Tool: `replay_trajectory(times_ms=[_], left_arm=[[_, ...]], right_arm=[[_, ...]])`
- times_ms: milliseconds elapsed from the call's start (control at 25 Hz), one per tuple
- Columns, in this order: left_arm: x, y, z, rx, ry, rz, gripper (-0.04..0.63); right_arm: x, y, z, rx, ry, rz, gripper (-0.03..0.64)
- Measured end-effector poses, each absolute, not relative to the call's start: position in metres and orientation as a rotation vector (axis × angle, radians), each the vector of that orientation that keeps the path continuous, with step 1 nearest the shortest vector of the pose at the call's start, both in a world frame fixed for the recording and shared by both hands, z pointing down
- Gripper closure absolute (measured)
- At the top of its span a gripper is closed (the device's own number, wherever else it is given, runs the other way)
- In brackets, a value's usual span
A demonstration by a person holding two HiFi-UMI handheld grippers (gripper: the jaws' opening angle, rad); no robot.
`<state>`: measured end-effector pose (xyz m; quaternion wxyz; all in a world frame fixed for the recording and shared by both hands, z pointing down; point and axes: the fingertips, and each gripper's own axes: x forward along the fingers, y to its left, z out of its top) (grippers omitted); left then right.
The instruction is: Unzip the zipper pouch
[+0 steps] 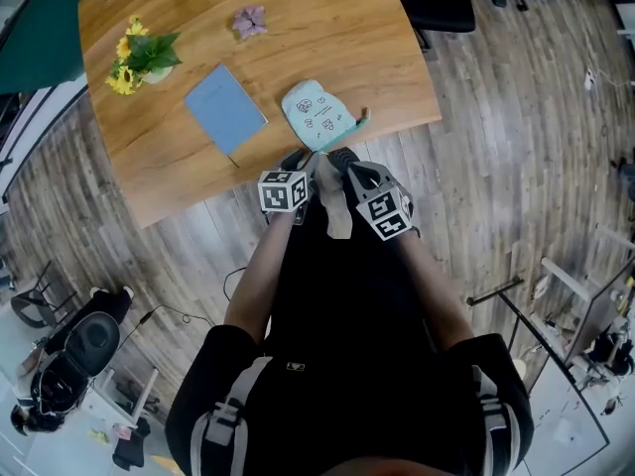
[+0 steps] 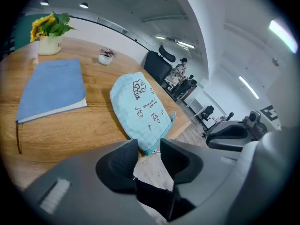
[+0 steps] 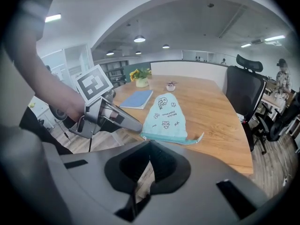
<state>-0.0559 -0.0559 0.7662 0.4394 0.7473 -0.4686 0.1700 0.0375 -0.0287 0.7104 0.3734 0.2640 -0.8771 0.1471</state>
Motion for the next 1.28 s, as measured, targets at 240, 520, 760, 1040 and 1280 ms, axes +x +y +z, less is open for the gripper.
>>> replay_trajectory(times_ms=[240,520,760,1040,1280], left_arm=[[-0.056,-0.065,0.776,1.793,-1.224,0.472,0.420],[-0.056,-0.076,0.787,1.726,-1.263,0.505,0.410],[-0.055,-0.076,0.788,1.732,-1.291,0.569,0.427],[-0.054,-0.080,0.788,1.736,-1.284,0.594,0.566],[-0.051,-0.081,0.781,1.673,-1.235,0.393,0.580]], right_arm=[[0.041,-0.029,0.711,0.657,-2.238,0.387,0.614],[0.048,-0.036,0.714,0.648,-2.229,0.394,0.614],[0.053,-0.043,0.712,0.650,-2.234,0.397,0.614],[0.054,-0.044,0.712,0.646,-2.238,0.394,0.614],[0.056,-0.045,0.711,0.653,-2.240,0.391,0.614]])
